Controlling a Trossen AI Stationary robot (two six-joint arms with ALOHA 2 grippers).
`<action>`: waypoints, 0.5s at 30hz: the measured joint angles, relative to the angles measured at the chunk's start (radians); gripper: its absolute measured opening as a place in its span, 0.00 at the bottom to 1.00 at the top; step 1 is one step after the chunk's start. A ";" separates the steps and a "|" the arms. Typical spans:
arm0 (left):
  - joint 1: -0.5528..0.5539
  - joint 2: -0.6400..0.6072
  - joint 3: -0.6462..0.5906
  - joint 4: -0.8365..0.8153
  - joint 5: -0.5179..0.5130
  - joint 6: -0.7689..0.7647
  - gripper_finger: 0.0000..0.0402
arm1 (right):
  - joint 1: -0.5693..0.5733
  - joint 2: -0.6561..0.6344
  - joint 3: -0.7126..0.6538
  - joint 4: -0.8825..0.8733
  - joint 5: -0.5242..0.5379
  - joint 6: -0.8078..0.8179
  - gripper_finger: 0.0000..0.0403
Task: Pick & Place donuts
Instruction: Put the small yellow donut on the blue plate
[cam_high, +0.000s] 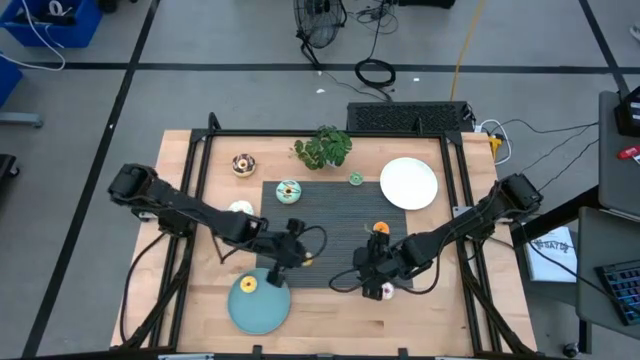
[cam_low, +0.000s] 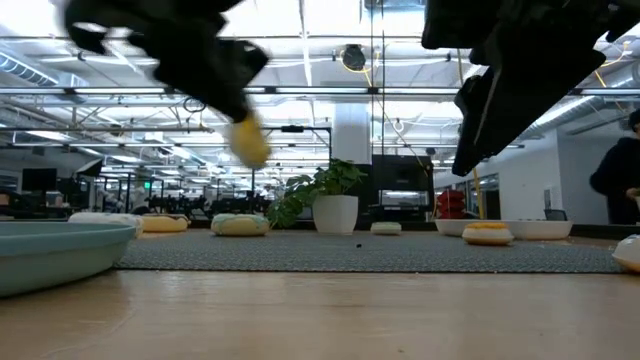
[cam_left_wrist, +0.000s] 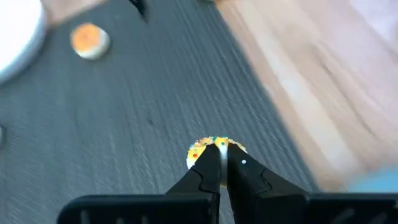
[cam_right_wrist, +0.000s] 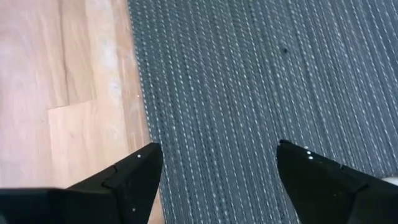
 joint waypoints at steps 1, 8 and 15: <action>-0.013 -0.019 -0.027 -0.003 0.017 -0.008 0.03 | 0.000 -0.003 0.000 -0.004 0.000 0.009 0.72; -0.133 -0.213 -0.341 0.247 0.064 -0.176 0.04 | 0.007 -0.014 0.000 -0.007 0.000 -0.009 0.72; -0.264 -0.365 -0.557 0.442 -0.074 -0.324 0.03 | 0.006 -0.014 0.000 0.012 0.001 -0.019 0.73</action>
